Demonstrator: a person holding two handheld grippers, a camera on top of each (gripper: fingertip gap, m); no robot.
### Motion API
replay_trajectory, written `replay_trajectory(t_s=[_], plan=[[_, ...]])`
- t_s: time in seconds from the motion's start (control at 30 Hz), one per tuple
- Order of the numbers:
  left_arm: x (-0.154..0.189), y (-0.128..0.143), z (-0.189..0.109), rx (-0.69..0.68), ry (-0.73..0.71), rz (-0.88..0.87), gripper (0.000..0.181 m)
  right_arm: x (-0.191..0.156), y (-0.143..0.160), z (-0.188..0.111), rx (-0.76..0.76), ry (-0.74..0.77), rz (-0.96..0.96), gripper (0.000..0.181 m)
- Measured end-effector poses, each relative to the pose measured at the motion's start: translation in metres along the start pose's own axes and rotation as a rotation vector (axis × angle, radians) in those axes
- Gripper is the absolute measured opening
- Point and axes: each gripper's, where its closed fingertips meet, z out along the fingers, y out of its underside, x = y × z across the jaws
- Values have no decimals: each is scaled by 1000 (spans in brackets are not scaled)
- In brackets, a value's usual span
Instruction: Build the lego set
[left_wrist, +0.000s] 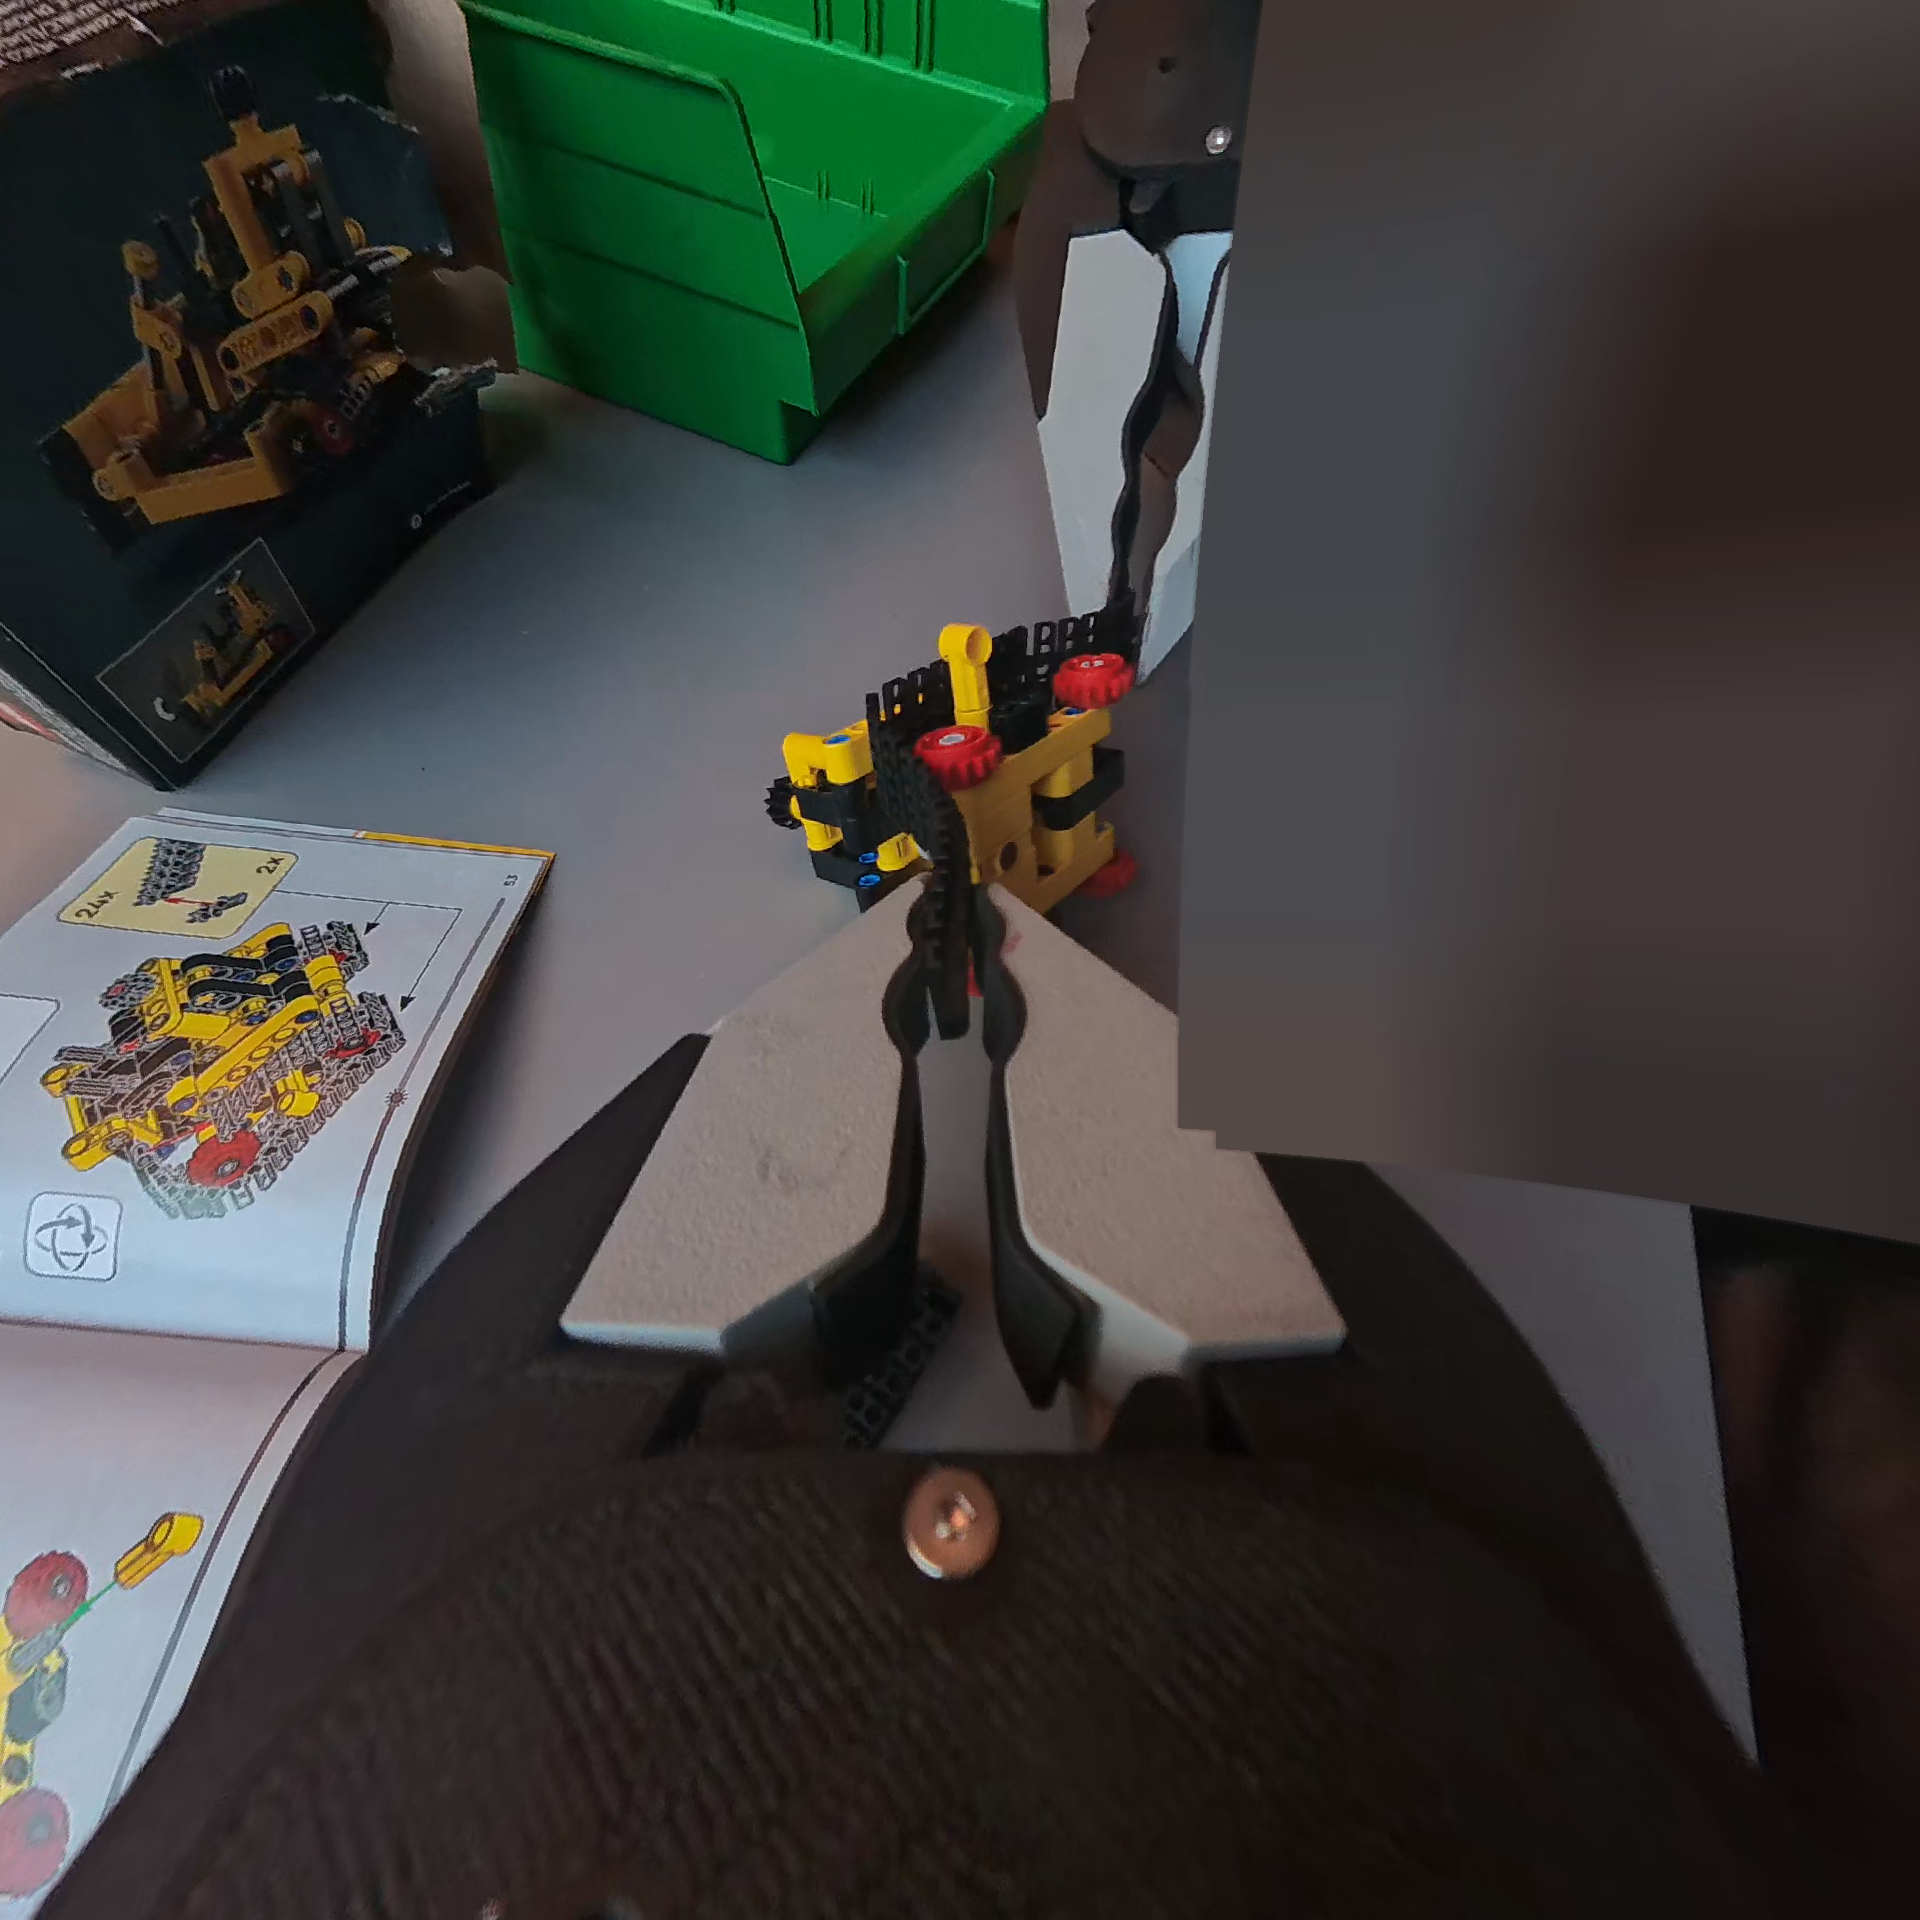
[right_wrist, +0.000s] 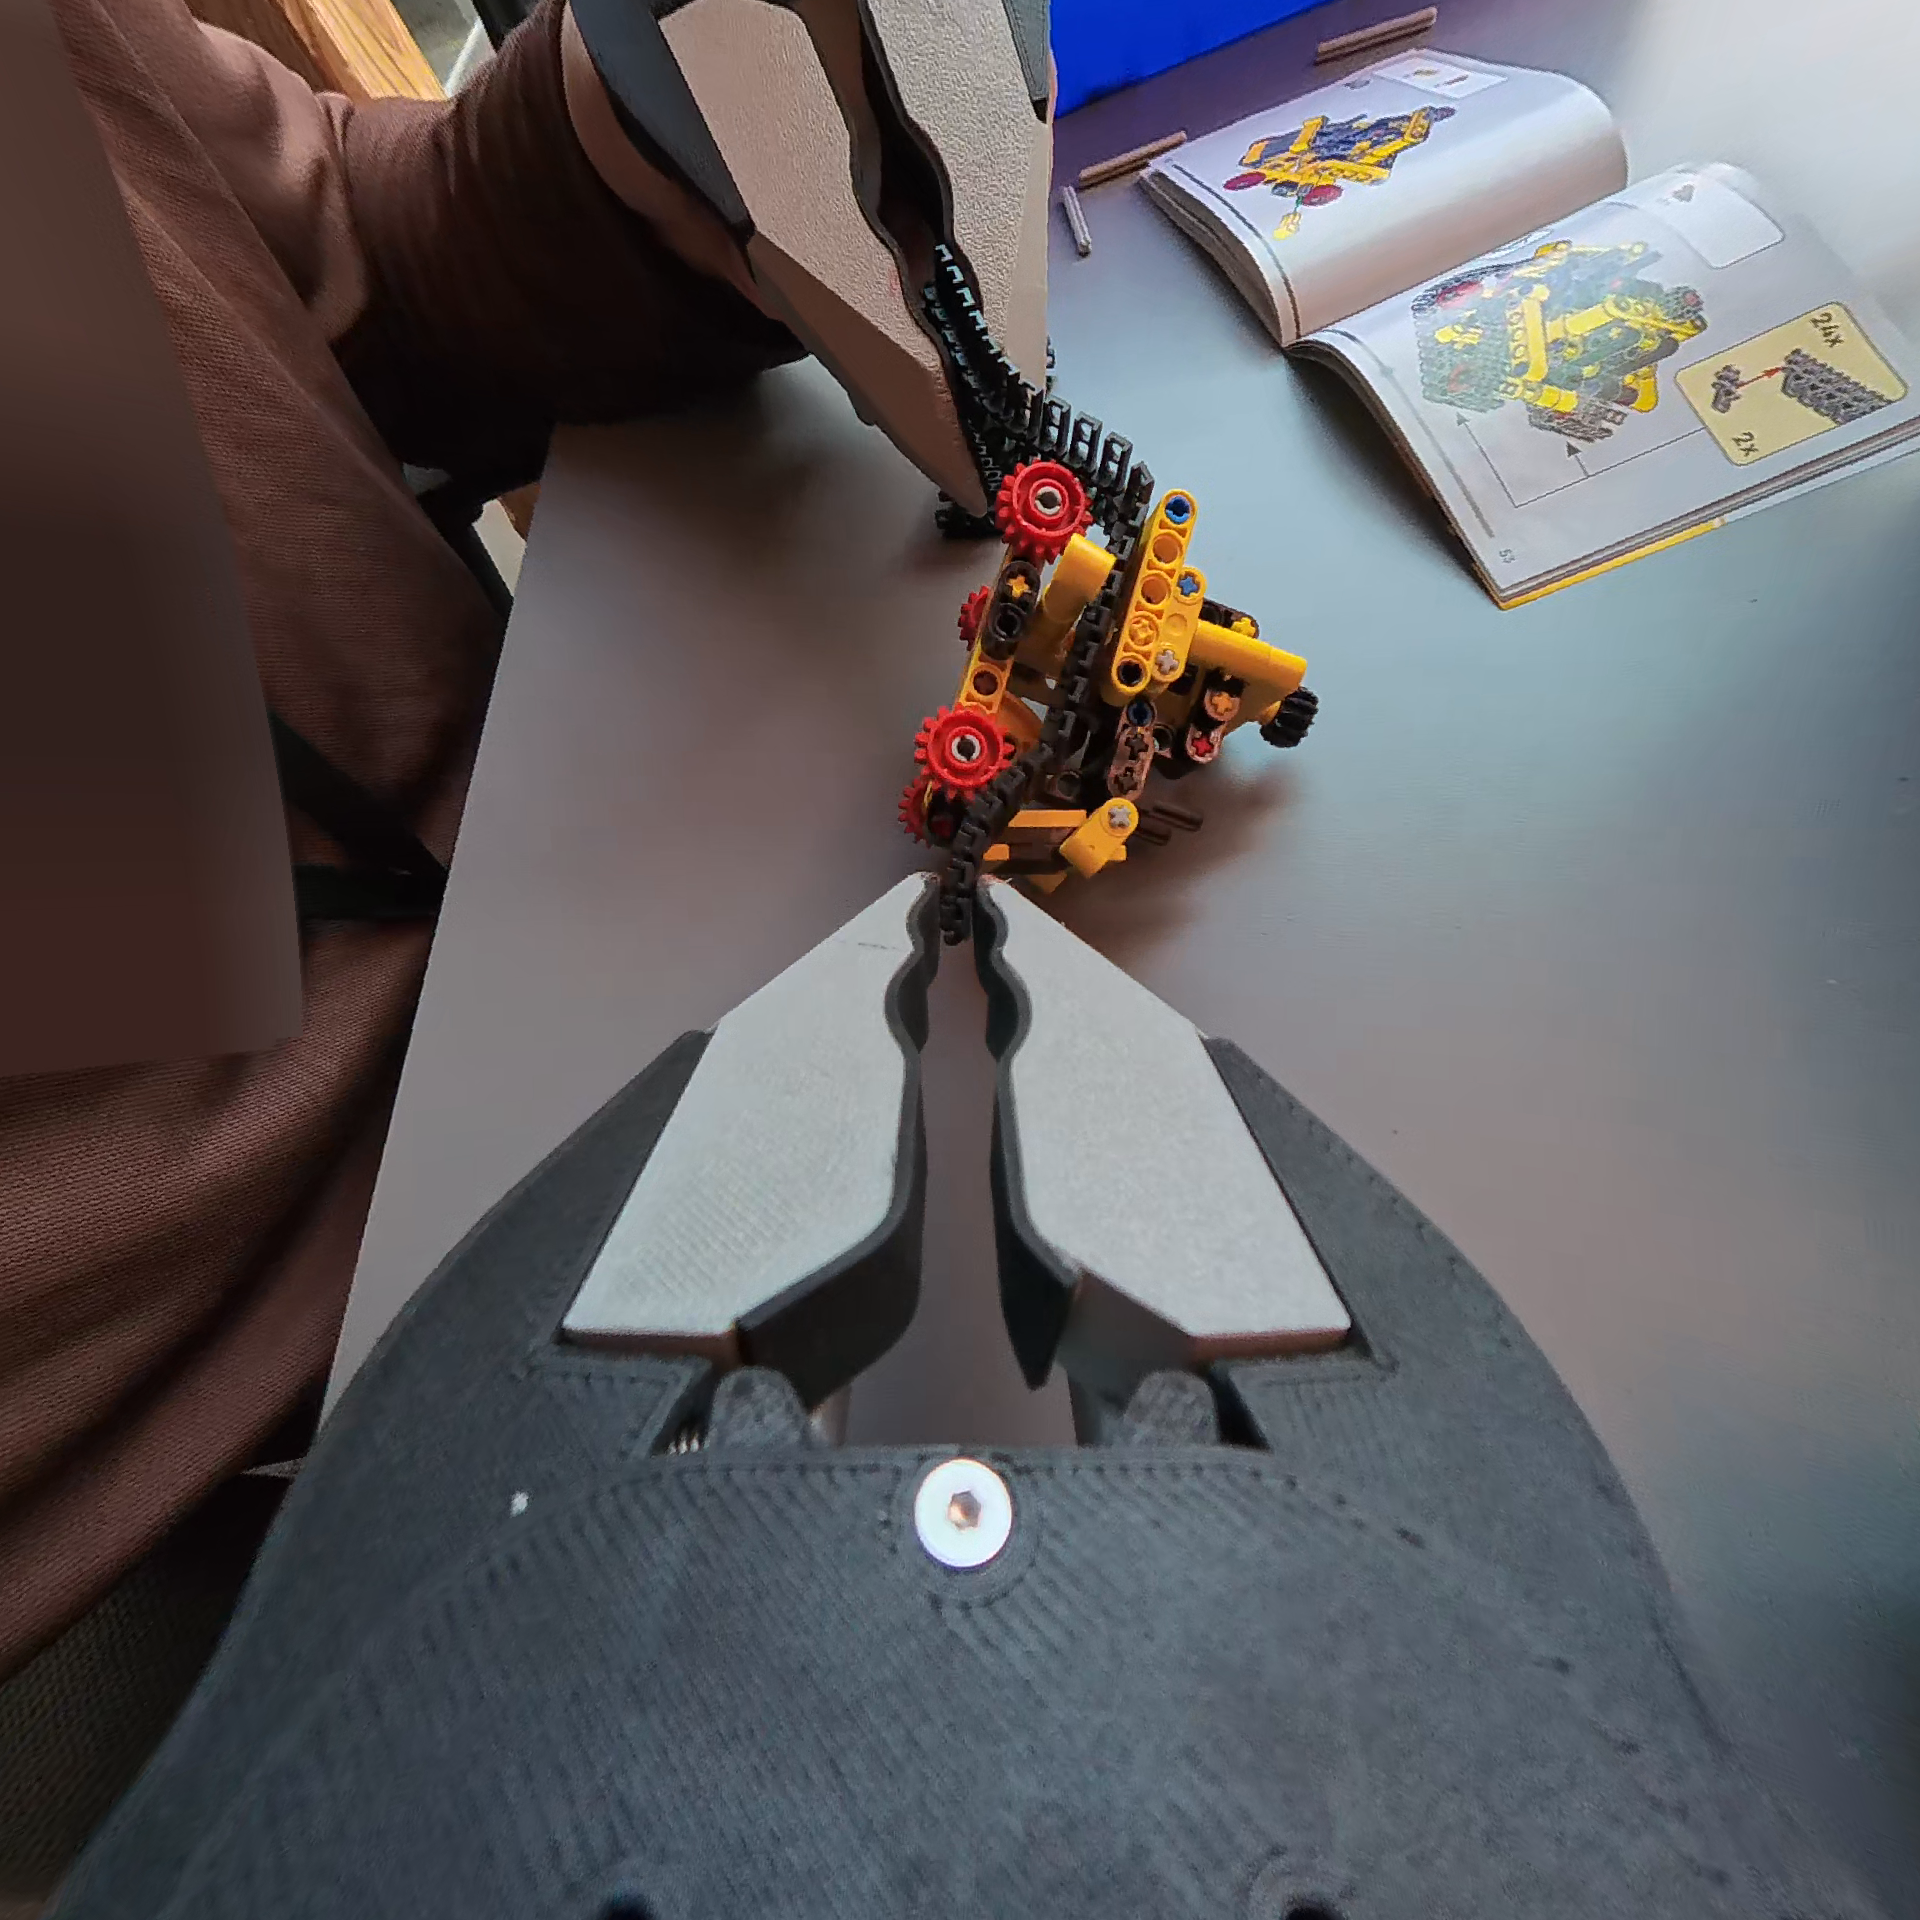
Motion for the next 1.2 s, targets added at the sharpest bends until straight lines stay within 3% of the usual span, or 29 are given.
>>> replay_trajectory(t_s=[0.03,1.2], plan=[[0,0,0,-1,-2,0,0,-1,0,0,2,-5,4,2],[2,-10,-10,57,33,-2,0,-4,-1,-3,-3,-23,6,2]])
